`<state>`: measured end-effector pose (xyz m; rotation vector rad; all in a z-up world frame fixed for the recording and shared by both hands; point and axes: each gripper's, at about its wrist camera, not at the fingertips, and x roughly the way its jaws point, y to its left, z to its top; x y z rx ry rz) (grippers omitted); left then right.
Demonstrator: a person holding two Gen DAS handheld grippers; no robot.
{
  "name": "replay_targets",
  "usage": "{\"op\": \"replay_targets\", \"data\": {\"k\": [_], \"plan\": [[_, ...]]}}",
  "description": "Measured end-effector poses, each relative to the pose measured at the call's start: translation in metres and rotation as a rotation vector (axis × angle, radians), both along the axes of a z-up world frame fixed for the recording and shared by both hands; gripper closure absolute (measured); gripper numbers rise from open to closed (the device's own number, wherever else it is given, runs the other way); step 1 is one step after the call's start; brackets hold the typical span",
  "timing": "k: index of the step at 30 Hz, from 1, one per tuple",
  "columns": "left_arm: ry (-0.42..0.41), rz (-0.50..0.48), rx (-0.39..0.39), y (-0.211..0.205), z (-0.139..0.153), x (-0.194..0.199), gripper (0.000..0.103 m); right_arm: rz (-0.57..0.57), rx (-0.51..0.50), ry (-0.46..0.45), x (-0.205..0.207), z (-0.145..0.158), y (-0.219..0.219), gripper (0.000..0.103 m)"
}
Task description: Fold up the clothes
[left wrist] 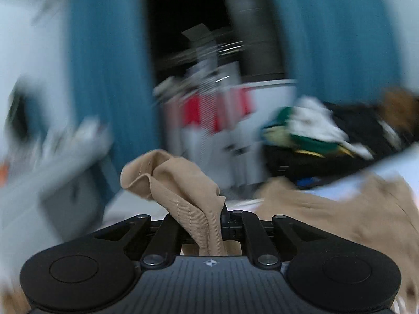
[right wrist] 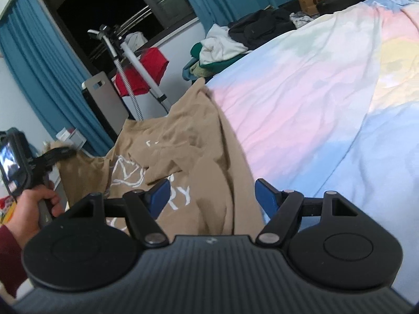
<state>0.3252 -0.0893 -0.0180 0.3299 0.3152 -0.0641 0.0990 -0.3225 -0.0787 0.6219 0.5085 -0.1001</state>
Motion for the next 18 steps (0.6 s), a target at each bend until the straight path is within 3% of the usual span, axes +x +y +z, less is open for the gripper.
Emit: {"op": "replay_targets", "data": {"k": [2,5,8,9,10,13,15,18], "plan": [[0.010,-0.096,0.068,-0.038,-0.006,-0.009,0.095,-0.013,0.011,0.002,-0.001,-0.001,-0.004,0.029],[0.056,-0.178,0.096,-0.080,-0.024,-0.014,0.094,-0.025,0.021,0.002,-0.001,-0.002,-0.007,0.029],[0.127,-0.239,0.100,-0.108,-0.048,-0.015,0.083,-0.031,0.016,-0.002,-0.001,-0.003,-0.009,0.029],[0.158,-0.257,0.094,-0.112,-0.056,-0.015,0.072,-0.032,0.013,0.000,-0.001,-0.004,-0.009,0.029],[0.183,-0.271,0.087,-0.116,-0.062,-0.015,0.053,-0.034,0.011,0.003,0.000,-0.005,-0.010,0.029],[0.202,-0.279,0.053,-0.116,-0.065,-0.026,0.017,-0.031,0.030,0.002,0.001,-0.008,-0.013,0.029],[0.223,-0.280,0.019,-0.104,-0.060,-0.036,0.016,-0.024,0.025,0.003,0.003,-0.009,-0.012,0.029],[0.321,-0.268,-0.094,-0.065,-0.045,-0.057,0.016,-0.008,0.025,-0.001,0.004,-0.009,-0.012,0.029]]}}
